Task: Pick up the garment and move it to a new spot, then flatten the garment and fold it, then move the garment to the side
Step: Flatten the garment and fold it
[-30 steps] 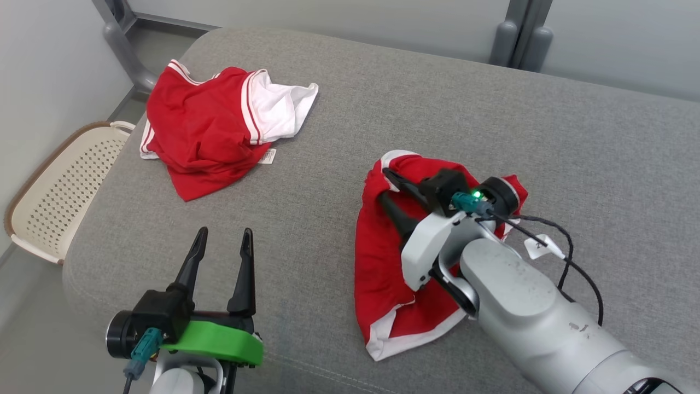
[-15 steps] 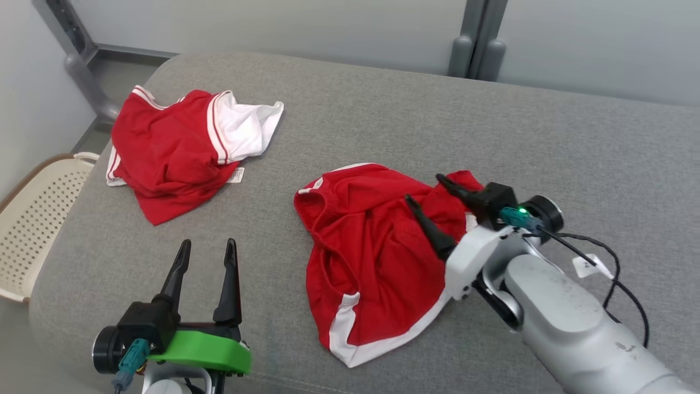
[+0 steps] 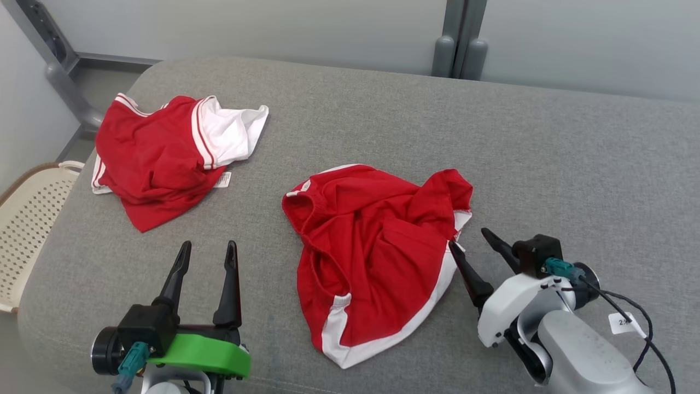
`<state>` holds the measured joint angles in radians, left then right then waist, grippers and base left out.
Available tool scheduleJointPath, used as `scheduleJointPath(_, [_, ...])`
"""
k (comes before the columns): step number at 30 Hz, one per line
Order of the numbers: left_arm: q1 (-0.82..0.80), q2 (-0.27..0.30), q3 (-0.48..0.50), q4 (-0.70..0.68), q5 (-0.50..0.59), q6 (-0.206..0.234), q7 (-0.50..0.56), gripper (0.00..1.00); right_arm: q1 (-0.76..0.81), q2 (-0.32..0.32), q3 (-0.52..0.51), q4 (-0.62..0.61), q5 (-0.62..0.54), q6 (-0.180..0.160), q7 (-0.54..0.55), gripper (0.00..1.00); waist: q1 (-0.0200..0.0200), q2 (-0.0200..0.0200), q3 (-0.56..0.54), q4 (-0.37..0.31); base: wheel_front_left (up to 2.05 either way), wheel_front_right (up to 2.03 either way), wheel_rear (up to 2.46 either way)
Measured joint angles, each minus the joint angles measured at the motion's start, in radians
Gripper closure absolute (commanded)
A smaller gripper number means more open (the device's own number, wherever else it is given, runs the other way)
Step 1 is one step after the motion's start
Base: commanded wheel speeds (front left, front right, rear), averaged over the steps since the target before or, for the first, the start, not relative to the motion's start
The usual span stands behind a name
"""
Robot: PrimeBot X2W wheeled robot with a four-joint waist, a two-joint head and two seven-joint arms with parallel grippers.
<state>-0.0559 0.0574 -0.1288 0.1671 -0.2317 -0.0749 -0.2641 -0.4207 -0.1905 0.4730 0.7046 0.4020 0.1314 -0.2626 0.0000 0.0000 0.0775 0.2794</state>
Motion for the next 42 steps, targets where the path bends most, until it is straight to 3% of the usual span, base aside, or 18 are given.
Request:
scheduleJointPath(8, [-0.019,-0.001,-0.007,0.001,0.000,-0.002,0.000,0.00,0.010,0.046,0.007,0.109,0.011,0.000,0.000,0.00,0.0000,0.0000,0.035,0.031,0.00,0.00,0.00])
scheduleJointPath(9, [-0.021,-0.002,-0.009,0.002,0.000,-0.002,0.000,0.00,0.009,0.053,0.008,0.121,0.019,0.000,0.000,0.09,0.0000,0.0000,0.039,0.036,0.00,0.00,0.00])
scheduleJointPath(10, [-0.022,-0.002,-0.010,0.002,0.000,-0.002,0.000,0.00,0.007,0.060,0.012,0.133,0.028,0.000,0.000,0.49,0.0000,0.0000,0.042,0.040,0.00,0.00,0.00])
scheduleJointPath(12, [-0.022,-0.002,-0.009,0.003,0.000,-0.002,0.000,0.00,0.003,0.069,0.017,0.151,0.041,0.000,0.000,1.00,0.0000,0.0000,0.048,0.046,0.00,0.00,0.00])
scheduleJointPath(18, [-0.024,-0.003,-0.007,0.004,-0.001,0.001,0.000,0.00,-0.029,0.074,0.012,0.166,0.077,0.000,0.000,1.00,0.0000,0.0000,0.054,0.047,0.00,0.00,0.00])
scheduleJointPath(23, [-0.022,-0.005,-0.004,0.006,-0.002,0.004,0.000,0.00,-0.023,0.033,-0.040,0.108,0.070,0.000,0.000,1.00,0.0000,0.0000,0.042,0.032,0.00,0.00,0.00])
scheduleJointPath(33, [-0.002,-0.006,0.004,0.007,-0.004,0.005,0.000,0.00,0.145,-0.040,-0.186,-0.019,0.086,0.000,0.000,1.00,0.0000,0.0000,0.010,-0.032,0.00,0.00,0.00])
scheduleJointPath(40, [0.006,-0.006,0.007,0.006,-0.003,0.004,0.000,0.00,0.266,-0.048,-0.269,-0.050,0.126,0.000,0.002,1.00,0.0000,0.0000,-0.013,-0.080,0.00,0.00,0.00])
scheduleJointPath(41, [0.007,-0.006,0.008,0.006,-0.003,0.004,0.000,0.00,0.275,-0.044,-0.273,-0.057,0.128,0.000,0.002,0.56,0.0000,0.0000,-0.015,-0.086,0.00,0.00,0.00])
scheduleJointPath(42, [0.010,-0.006,0.008,0.006,-0.003,0.004,0.000,0.00,0.282,-0.040,-0.278,-0.066,0.128,0.000,0.002,0.00,0.0000,0.0000,-0.018,-0.093,0.00,0.00,0.00])
